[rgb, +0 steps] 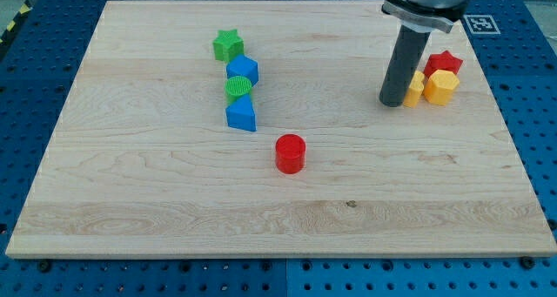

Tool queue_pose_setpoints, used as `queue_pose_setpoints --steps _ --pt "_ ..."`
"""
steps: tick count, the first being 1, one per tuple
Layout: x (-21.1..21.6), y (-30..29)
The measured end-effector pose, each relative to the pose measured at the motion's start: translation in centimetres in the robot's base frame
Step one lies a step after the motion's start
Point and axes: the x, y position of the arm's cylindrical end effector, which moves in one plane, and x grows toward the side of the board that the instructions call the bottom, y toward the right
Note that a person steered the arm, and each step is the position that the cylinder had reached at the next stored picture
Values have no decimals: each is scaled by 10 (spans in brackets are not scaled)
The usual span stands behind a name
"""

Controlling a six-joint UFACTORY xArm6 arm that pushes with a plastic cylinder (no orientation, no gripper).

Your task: Move the red circle to the center

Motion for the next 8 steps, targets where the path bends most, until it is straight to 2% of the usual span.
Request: queue_pose_setpoints --steps 3,4,5,7,8 --pt "-17 18" --pt "-13 -37" --pt "-3 -68" --pt "7 -68" --pt "46 -51"
